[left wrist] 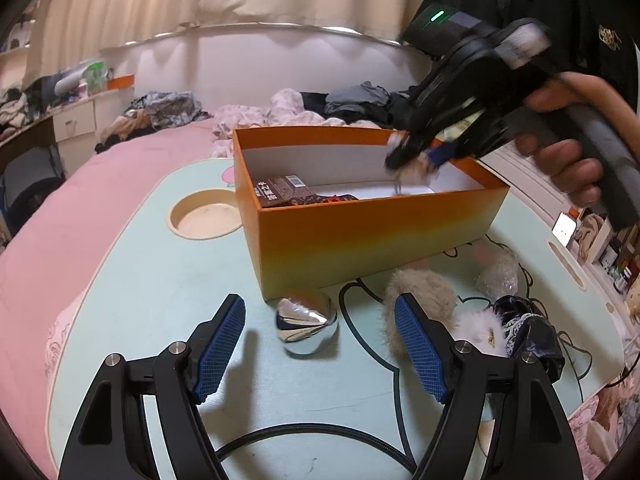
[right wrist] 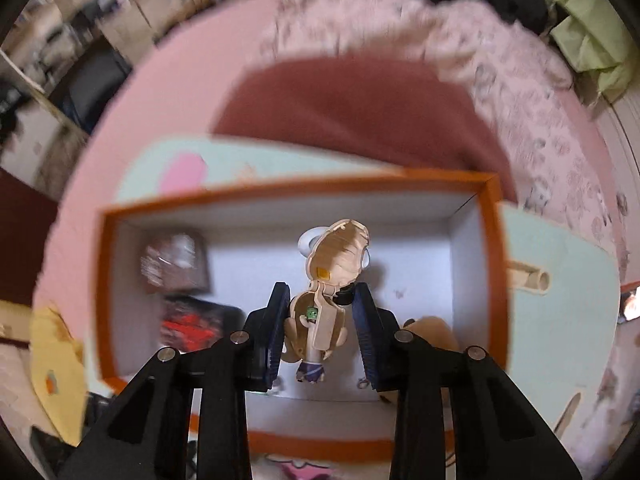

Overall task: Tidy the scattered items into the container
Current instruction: 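Grasp the silver cone in the box with the left tool, set it down, then lift the figurine keychain out with the right tool while the left tool grasps the red pouch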

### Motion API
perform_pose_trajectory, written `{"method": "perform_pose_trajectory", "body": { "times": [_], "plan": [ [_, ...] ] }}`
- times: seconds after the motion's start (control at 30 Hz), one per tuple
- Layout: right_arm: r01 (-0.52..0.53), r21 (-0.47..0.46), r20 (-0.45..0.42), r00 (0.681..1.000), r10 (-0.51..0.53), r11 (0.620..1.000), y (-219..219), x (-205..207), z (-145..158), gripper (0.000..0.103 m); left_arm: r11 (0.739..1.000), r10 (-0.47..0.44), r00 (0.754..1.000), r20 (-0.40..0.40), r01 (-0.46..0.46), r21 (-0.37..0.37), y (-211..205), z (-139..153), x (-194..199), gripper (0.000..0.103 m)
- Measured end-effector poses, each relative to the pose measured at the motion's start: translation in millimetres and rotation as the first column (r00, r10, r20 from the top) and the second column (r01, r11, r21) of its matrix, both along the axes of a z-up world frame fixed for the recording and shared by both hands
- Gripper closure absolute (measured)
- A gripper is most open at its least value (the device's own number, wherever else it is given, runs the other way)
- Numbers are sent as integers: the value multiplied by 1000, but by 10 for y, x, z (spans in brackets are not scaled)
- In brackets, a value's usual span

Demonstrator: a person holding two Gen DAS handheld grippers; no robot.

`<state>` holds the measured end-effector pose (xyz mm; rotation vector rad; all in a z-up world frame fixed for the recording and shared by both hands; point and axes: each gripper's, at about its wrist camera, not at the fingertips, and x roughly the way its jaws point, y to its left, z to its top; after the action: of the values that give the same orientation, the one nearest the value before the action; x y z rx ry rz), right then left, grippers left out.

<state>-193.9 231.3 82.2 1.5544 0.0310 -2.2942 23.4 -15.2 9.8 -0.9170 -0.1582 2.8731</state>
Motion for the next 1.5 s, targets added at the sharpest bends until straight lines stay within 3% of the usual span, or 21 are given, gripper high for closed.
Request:
{"method": "perform_pose_trajectory", "body": {
  "times": [0.1, 0.23, 0.43, 0.57, 0.7, 0.77, 0.87, 0.97, 1.1, 1.23, 1.37, 1.5],
  "plan": [
    [-19, -104, -88, 996, 10, 994, 206, 341, 309, 69, 997, -33, 999, -11, 34, 64, -107, 79, 39, 26],
    [-51, -194, -151, 988, 22, 980, 440, 855, 465, 69, 996, 2, 995, 101, -11, 88, -250, 83, -122, 26],
    [-129, -233, -66, 991, 117, 964, 316, 1256, -35, 69, 995, 25, 975, 219, -46, 92, -361, 48, -445, 26],
    [-82, -192, -33, 996, 77, 978, 235, 1238, -380, 69, 998, 26, 965, 262, -43, 56, -333, 37, -644, 26],
    [-67, -179, -53, 997, 58, 982, 192, 1219, -456, 69, 999, 38, 967, 253, -47, 28, -335, 82, -732, 26],
    [-58, -163, -80, 996, 45, 985, 185, 1241, -421, 69, 997, 23, 969, 247, -41, 67, -390, 166, -689, 26],
    [-47, -236, -169, 986, 7, 971, 316, 1373, -234, 69, 990, -39, 978, 207, 9, 141, -437, 451, -568, 26],
    [-29, -314, -223, 974, -44, 949, 450, 1489, -103, 69, 993, -67, 978, 199, 46, 111, -343, 775, -636, 26],
    [-33, -351, -221, 974, -48, 936, 490, 1530, -63, 69, 994, -106, 936, 335, 95, 48, -54, 907, -1090, 26],
    [-30, -383, -204, 978, -53, 923, 513, 1559, -134, 69, 998, -65, 865, 497, 67, 14, 120, 712, -1493, 44],
    [-26, -453, -144, 989, -44, 891, 659, 1536, -218, 69, 1000, -9, 827, 562, 22, -15, 151, 527, -1660, 45],
    [-12, -469, -149, 987, -65, 883, 716, 1536, -234, 69, 1000, 1, 798, 602, 2, -4, 147, 394, -1729, 45]
  ]
}}
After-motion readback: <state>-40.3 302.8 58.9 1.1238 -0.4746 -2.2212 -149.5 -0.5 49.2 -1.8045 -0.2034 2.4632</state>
